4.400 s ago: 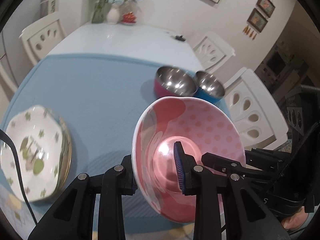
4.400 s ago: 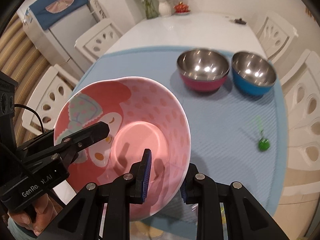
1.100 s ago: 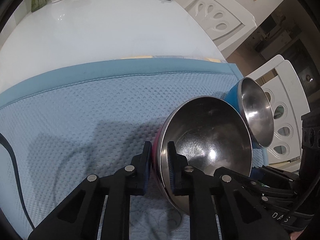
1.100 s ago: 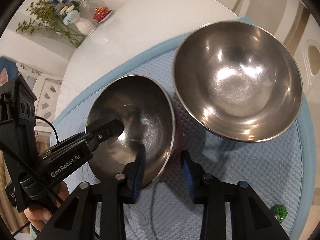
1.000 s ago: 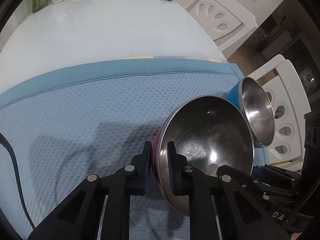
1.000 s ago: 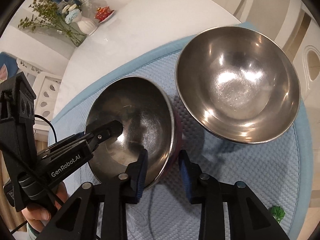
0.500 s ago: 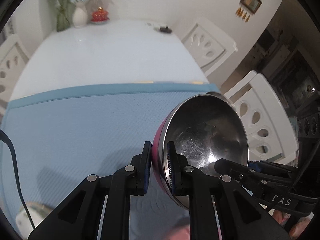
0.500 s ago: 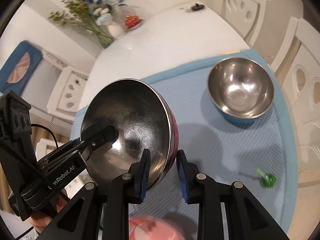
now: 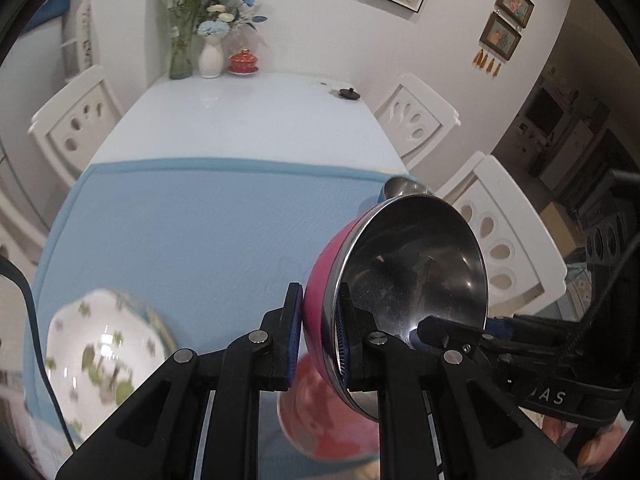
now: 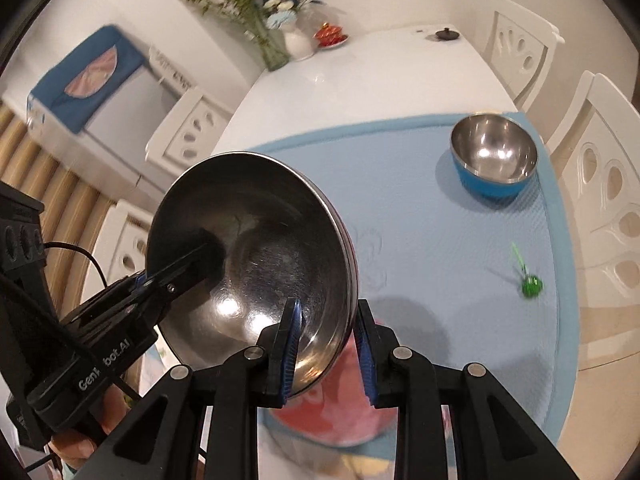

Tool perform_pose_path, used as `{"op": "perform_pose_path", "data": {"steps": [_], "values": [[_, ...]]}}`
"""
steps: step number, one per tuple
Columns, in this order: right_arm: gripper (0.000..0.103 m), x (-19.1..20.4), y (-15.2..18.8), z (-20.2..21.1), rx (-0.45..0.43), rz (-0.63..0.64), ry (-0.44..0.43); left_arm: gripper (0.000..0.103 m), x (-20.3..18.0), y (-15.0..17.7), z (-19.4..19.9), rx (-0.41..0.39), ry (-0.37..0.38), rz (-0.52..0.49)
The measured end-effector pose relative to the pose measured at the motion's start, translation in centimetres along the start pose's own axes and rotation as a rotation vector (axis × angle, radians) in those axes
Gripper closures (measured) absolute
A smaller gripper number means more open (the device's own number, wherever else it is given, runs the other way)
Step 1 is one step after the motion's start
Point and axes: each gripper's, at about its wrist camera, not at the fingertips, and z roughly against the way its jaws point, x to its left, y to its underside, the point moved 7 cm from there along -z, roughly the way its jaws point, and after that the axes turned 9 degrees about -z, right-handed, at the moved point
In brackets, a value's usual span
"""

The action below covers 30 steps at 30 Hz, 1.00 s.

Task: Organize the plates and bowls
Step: 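Lift the magenta steel bowl with both grippers and lower it into the pink bowl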

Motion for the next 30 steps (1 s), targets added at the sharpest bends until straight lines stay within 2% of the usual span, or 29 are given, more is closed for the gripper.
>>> {"op": "perform_pose_path", "data": {"steps": [8,14,24,30], "values": [[0.077,-2.2,4.4,-1.8,0.111,0.006,0.03,0.091,-0.6,5.7,-0.7,0.073,-0.009,0.07],[0.077,-3.8,6.3,-3.3,0.169,0.02,0.07,0.091,-1.8,8.3,-2.2,0.114,-0.053,0.05],[0.077,-5.6,7.4,-5.0,0.218,0.025,0.118,0.091,-2.6,10.2,-4.3,0.175,-0.08,0.015],[0.077,-5.4,7.2,-5.4,0.209,0.034,0.128,0.088,-2.2,10.6,-4.9,0.194,-0.102,0.012]]}}
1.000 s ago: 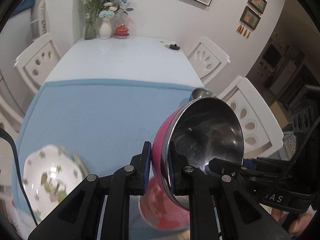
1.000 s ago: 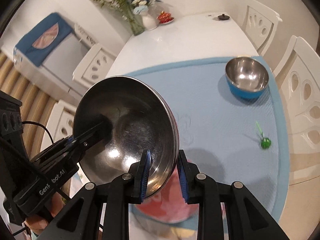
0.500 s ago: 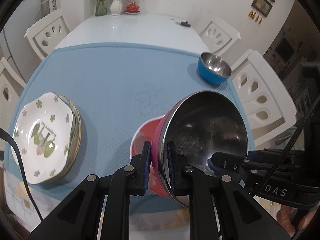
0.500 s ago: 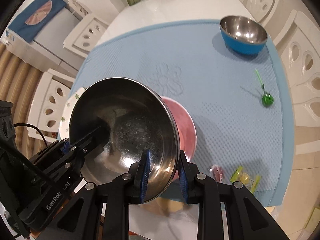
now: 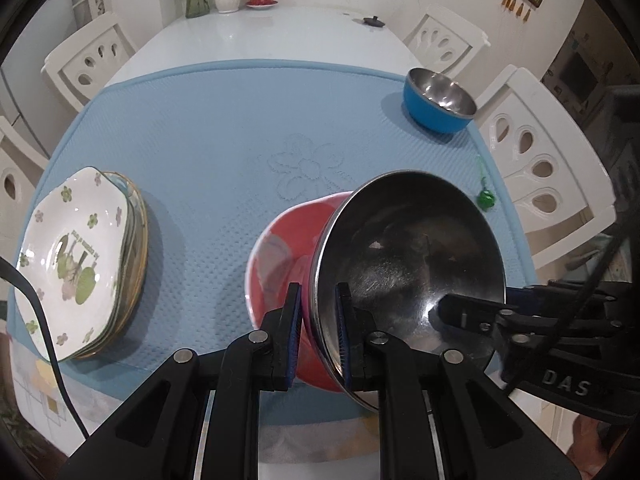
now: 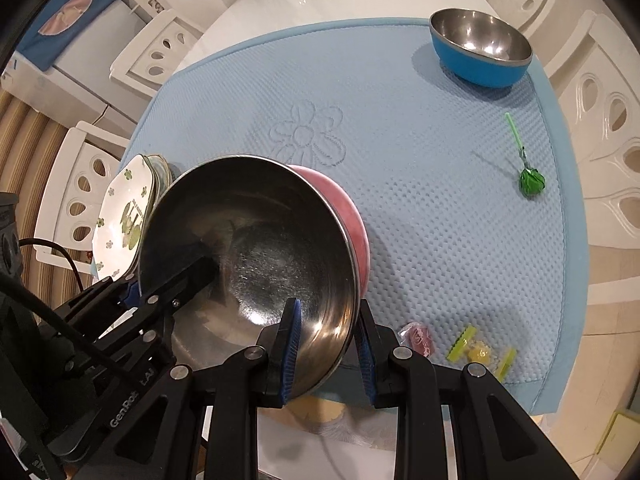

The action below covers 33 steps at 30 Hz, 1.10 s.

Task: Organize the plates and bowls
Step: 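Lift the magenta steel bowl with both grippers and lower it into the pink bowl, then open both grippers and pull them back from the nested bowls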

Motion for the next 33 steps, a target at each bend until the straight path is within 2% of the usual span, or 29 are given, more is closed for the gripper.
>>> {"op": "perform_pose_path", "data": {"steps": [2,7,17,21,25,28,33], "values": [[0.078,0.1,-0.1,-0.1,0.0,0.001,0.001,0.083,0.4,0.0,-0.1,0.004,-0.025,0.002],[0.077,0.2,0.0,-0.2,0.003,0.023,0.007,0.081,1.5,-0.4,0.4,-0.025,-0.047,0.0],[0.077,0.8,0.4,-0.2,0.02,0.033,-0.013,0.08,1.5,-0.1,0.0,-0.01,-0.035,0.009],[0.077,0.4,0.0,0.6,0.013,0.014,-0.032,0.08,1.8,-0.5,0.3,-0.008,-0.008,0.026],[0.077,0.1,-0.8,2.0,-0.014,-0.007,-0.056,0.08,2.6,-2.1,2.2,-0.05,0.022,0.052],[0.077,-0.2,-1.4,2.9,-0.03,-0.024,-0.076,0.08,2.9,-3.7,3.8,-0.09,0.001,0.042],[0.077,-0.6,-2.1,3.9,-0.052,-0.052,-0.102,0.08,2.3,-6.7,5.8,-0.147,0.013,0.006]]}}
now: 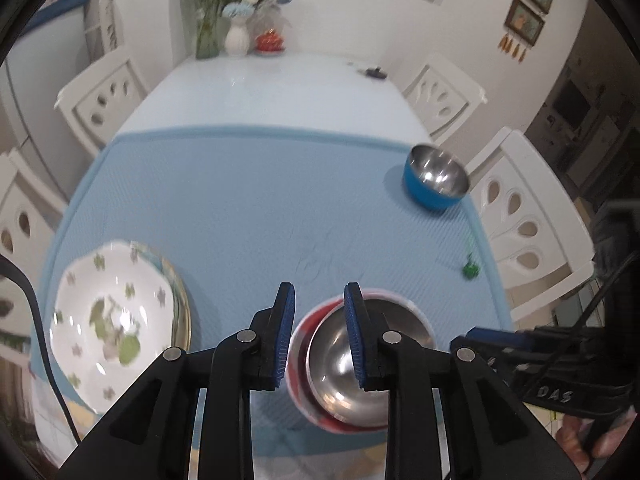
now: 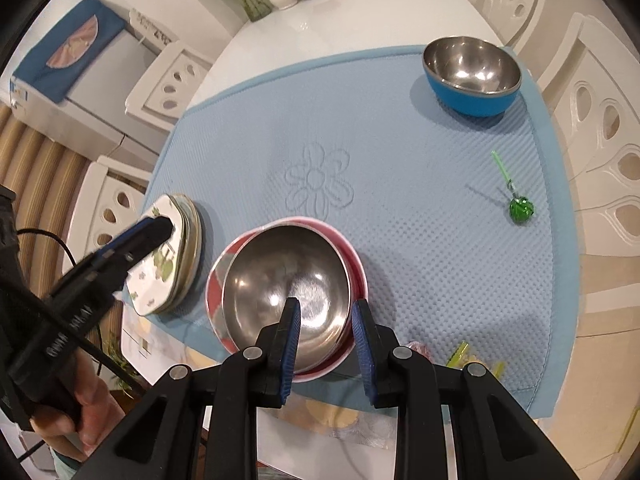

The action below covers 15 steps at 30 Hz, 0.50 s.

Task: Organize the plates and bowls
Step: 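Open both grippers and pull them back from the nested bowls, then move both grippers to the blue steel bowl and grasp its rim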

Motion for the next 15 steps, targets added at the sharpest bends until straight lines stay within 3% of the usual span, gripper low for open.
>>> {"op": "perform_pose_path", "data": {"steps": [6,10,15], "values": [[0.077,-1.3,-2.2,2.4,-0.069,-0.043,-0.013,0.08,-2.6,-5.1,0.9,-0.066,-0.01,-0.145],[0.077,-3.3,-4.7,4.9,-0.163,-0.119,-0.019,0.076,-4.6,-8.9,0.7,-0.105,-0.002,-0.236],[0.077,-7.0,-7.7,7.0,-0.239,-0.227,0.004,0.076,-6.2,-11.9,-2.6,-0.072,0.02,-0.287]]}}
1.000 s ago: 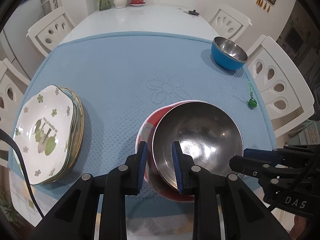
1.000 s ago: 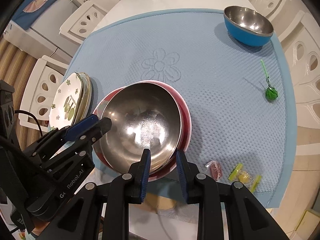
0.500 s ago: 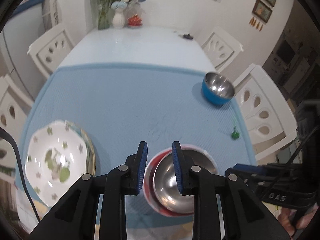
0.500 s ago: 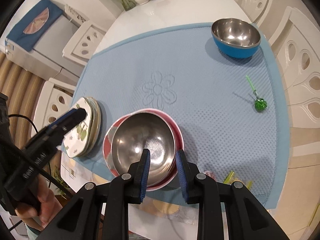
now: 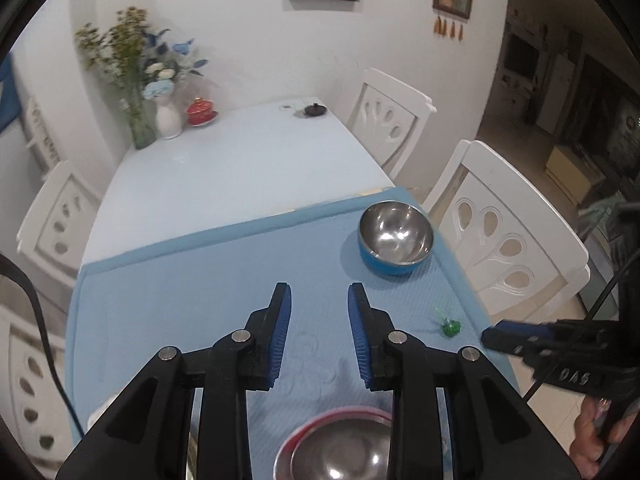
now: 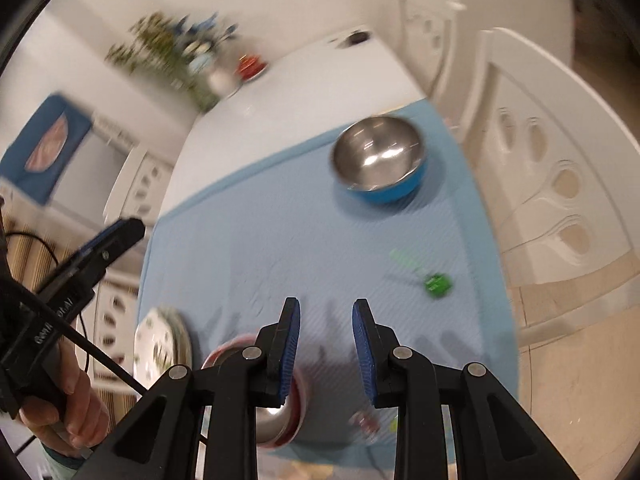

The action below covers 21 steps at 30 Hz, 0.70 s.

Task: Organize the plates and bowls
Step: 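Move both grippers to the blue steel bowl and grasp its rim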

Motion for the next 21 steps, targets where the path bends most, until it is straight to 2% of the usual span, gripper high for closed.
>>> {"op": "perform_pose_path", "data": {"steps": [7,9,11,15,21], "values": [[0.07,-2.6,-5.0,-0.8,-0.024,-0.109,0.025,0.076,-1.7,-3.4,-5.4,0.042,0.085,-0.068],[0.057,-3.0,-6.4,-1.3,-0.028,-0.125,0.02,0.076,-2.0,-4.0,-7.2,0.061,0.119,-0.069],[0.051,-3.3,-7.6,-2.0,-0.037,-0.143,0.018,0.076,-2.4,-4.5,-9.2,0.087,0.155,-0.067],[0.051,-4.2,-9.4,-4.7,-0.027,-0.172,0.043,0.074,-3.8,-4.4,-14.1,0.184,0.299,-0.069],[0.051,-6.2,-11.4,-9.3,0.027,-0.21,0.079,0.074,-4.0,-4.0,-19.8,0.277,0.336,-0.024]]}}
